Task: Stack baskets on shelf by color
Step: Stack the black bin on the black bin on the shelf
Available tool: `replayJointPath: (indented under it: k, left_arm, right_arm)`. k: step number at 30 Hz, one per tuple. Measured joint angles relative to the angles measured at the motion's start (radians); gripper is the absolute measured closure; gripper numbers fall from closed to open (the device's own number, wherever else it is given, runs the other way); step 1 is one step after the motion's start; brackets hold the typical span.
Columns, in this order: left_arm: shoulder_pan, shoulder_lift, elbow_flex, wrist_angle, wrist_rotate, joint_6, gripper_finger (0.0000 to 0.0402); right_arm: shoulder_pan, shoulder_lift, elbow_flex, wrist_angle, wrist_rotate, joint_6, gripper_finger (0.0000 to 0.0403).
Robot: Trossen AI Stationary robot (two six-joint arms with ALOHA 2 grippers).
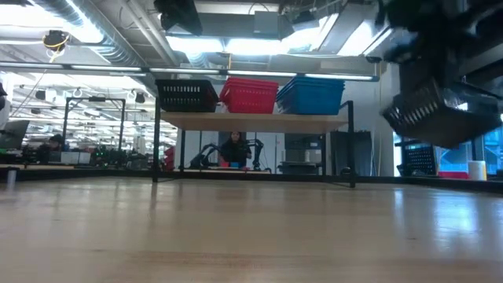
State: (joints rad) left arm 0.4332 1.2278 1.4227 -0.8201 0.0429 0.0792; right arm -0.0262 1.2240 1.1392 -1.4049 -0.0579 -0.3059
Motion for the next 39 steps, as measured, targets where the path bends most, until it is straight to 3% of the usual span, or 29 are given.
replayJointPath:
  k: [6, 11, 19, 29, 34, 39]
  left_arm:
    - [0.000, 0.000, 0.000, 0.000, 0.001, 0.000, 0.0349]
    - [-0.009, 0.000, 0.000, -0.001, 0.035, 0.001, 0.0349]
    - [-0.024, 0.000, 0.000, -0.001, 0.053, 0.008, 0.0349]
    - [-0.024, 0.000, 0.000, -0.001, 0.087, 0.010, 0.0349]
    - [-0.024, 0.000, 0.000, -0.002, 0.086, 0.010, 0.0349]
    - [-0.024, 0.000, 0.000, -0.002, 0.086, 0.010, 0.0349]
  right_arm:
    - [0.140, 0.039, 0.100, 0.114, 0.020, -0.142, 0.0400]
    - [0.205, 0.154, 0.142, 0.275, 0.041, -0.216, 0.0397]
    - [0.229, 0.384, 0.239, 0.489, 0.188, -0.416, 0.0400]
    - [0.239, 0.646, 0.350, 0.596, 0.189, -0.634, 0.0400]
    - [0.240, 0.713, 0.354, 0.634, 0.186, -0.748, 0.0398]
    - [0.239, 0.753, 0.354, 0.656, 0.169, -0.736, 0.0370]
